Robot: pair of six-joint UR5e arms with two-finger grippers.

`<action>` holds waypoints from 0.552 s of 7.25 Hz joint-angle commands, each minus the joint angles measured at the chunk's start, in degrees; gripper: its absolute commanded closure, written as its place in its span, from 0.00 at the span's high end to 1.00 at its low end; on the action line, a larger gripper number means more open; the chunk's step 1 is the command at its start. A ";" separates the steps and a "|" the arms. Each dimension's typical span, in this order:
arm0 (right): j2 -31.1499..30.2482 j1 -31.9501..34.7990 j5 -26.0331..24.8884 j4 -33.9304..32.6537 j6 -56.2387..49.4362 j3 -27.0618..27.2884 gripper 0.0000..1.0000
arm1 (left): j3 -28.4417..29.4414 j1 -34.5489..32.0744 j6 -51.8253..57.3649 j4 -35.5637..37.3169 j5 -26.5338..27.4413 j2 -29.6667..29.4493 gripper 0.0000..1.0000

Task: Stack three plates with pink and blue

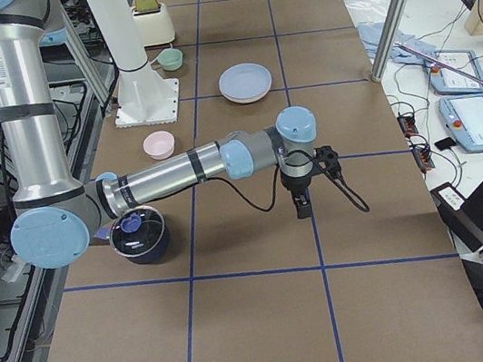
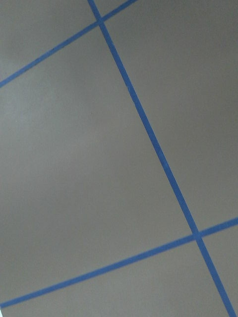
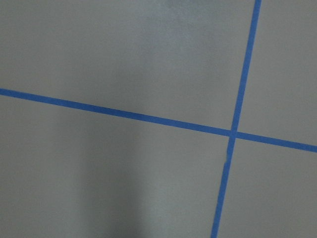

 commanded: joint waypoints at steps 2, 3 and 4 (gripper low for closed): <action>-0.51 1.72 0.26 -1.70 -1.38 -0.24 1.00 | -0.38 -1.15 1.20 2.17 0.03 -0.87 0.99; -0.34 1.72 0.35 -1.69 -1.38 -0.15 1.00 | -0.47 -1.15 1.20 2.17 0.03 -0.96 0.99; -0.16 1.72 0.26 -1.61 -1.38 -0.24 1.00 | -0.74 -1.41 1.20 1.74 -0.05 -0.35 1.00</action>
